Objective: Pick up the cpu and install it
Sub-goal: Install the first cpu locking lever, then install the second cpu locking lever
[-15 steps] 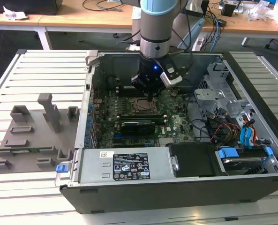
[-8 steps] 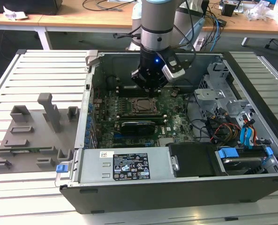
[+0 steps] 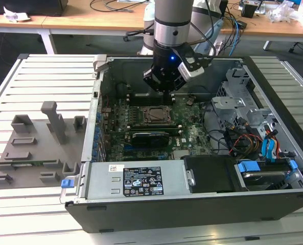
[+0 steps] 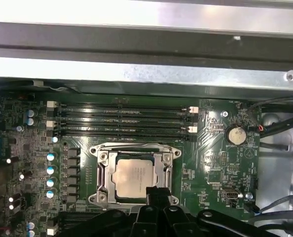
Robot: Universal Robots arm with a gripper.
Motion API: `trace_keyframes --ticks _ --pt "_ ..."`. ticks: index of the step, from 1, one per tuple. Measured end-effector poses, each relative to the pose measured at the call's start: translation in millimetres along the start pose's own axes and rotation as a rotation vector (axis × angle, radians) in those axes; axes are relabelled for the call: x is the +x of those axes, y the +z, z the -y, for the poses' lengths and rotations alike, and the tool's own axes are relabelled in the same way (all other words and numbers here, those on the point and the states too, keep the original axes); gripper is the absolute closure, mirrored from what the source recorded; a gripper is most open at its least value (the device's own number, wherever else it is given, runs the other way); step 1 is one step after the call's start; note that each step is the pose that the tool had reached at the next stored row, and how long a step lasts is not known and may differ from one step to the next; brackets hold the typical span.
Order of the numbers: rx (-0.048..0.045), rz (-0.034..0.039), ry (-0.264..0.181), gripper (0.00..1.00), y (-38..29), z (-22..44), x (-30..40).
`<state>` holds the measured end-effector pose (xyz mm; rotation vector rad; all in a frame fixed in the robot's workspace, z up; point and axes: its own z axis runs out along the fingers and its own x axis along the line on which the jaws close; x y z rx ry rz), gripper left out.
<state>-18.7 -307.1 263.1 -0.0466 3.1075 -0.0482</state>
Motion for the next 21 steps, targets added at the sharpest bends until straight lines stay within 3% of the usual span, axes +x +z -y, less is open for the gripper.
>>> trace_keyframes --ticks 6,21 --pt "0.0000 0.0000 0.000 0.89 -6.9 0.2 -0.3" --pt "0.0000 0.0000 0.000 0.89 -8.1 0.5 -1.4"
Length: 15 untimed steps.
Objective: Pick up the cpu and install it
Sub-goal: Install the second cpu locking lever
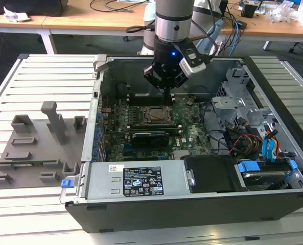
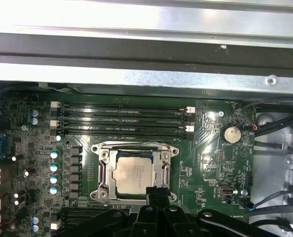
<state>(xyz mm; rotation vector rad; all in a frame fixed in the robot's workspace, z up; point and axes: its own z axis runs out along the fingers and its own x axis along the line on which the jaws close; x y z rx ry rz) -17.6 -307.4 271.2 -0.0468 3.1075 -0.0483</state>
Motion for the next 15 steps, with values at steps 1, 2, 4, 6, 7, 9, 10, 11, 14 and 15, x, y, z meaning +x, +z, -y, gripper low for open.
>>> trace_keyframes --ticks 1,2,4,6,7,9,10,11,14,15 --pt "0.0001 0.0000 0.000 0.89 0.0 0.7 -0.5" --pt "-0.0001 0.0000 0.000 0.89 0.1 3.1 -0.9" --pt "-0.0001 0.0001 0.000 0.89 0.4 11.4 -0.8" --pt "-0.0001 0.0001 0.000 0.89 0.5 14.3 -0.7" --pt "-0.0001 0.0001 0.000 0.89 0.6 15.6 -0.7" --pt "-0.0001 0.0001 0.000 0.89 0.6 17.5 -0.6" --pt "-0.0001 0.0000 0.000 0.89 0.6 18.0 -0.6" --pt "-0.0002 0.0001 0.000 0.89 0.7 18.9 -0.6" --pt "-0.0001 0.0001 0.000 0.89 1.0 22.3 -0.5" --pt "-0.0007 0.0001 0.000 0.89 1.3 28.3 -0.1"
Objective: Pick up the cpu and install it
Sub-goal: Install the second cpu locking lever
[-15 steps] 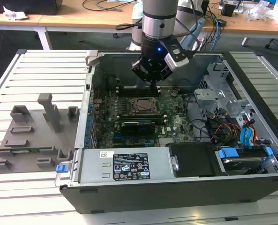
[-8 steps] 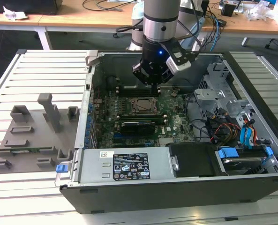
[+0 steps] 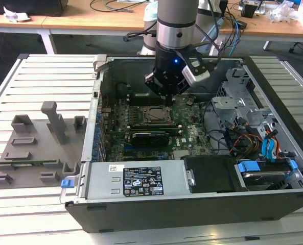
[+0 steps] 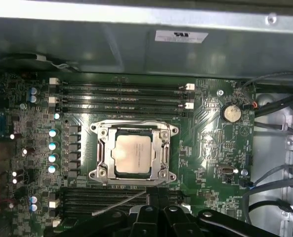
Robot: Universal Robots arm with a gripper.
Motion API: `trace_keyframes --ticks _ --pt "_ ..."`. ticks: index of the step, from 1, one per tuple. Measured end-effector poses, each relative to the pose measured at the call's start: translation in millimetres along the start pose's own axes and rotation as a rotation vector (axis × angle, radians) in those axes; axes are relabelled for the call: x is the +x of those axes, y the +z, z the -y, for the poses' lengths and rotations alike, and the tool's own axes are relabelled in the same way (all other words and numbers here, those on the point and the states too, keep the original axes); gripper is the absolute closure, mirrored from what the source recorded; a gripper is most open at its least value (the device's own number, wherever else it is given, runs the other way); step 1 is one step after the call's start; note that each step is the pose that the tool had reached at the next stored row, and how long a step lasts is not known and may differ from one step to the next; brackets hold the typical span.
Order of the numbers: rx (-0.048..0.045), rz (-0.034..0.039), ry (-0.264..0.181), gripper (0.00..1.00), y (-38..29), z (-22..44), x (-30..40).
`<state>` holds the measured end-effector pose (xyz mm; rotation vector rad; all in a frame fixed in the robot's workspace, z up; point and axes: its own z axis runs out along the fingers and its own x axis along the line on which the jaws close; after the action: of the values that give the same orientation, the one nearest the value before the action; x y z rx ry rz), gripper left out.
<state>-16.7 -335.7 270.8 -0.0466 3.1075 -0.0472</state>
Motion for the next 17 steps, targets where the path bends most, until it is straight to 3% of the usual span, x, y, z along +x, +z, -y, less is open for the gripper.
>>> trace_keyframes --ticks 1,2,4,6,9,11,14,17 --pt "-0.0058 0.0001 0.000 0.89 0.2 4.5 1.0" --pt "-0.0257 0.0007 0.001 0.89 0.3 7.4 2.1" --pt "-0.0506 0.0015 0.002 0.89 0.3 9.5 3.0" --pt "-0.0895 0.0026 0.003 0.89 0.4 14.3 4.4" --pt "-0.1211 0.0036 0.004 0.89 0.8 22.5 5.4" --pt "-0.1213 0.0035 0.004 0.89 1.2 26.9 6.2" --pt "-0.1228 0.0037 0.004 0.89 4.7 40.9 10.3" --pt "-0.1230 0.0036 0.004 0.89 15.8 40.8 15.2"
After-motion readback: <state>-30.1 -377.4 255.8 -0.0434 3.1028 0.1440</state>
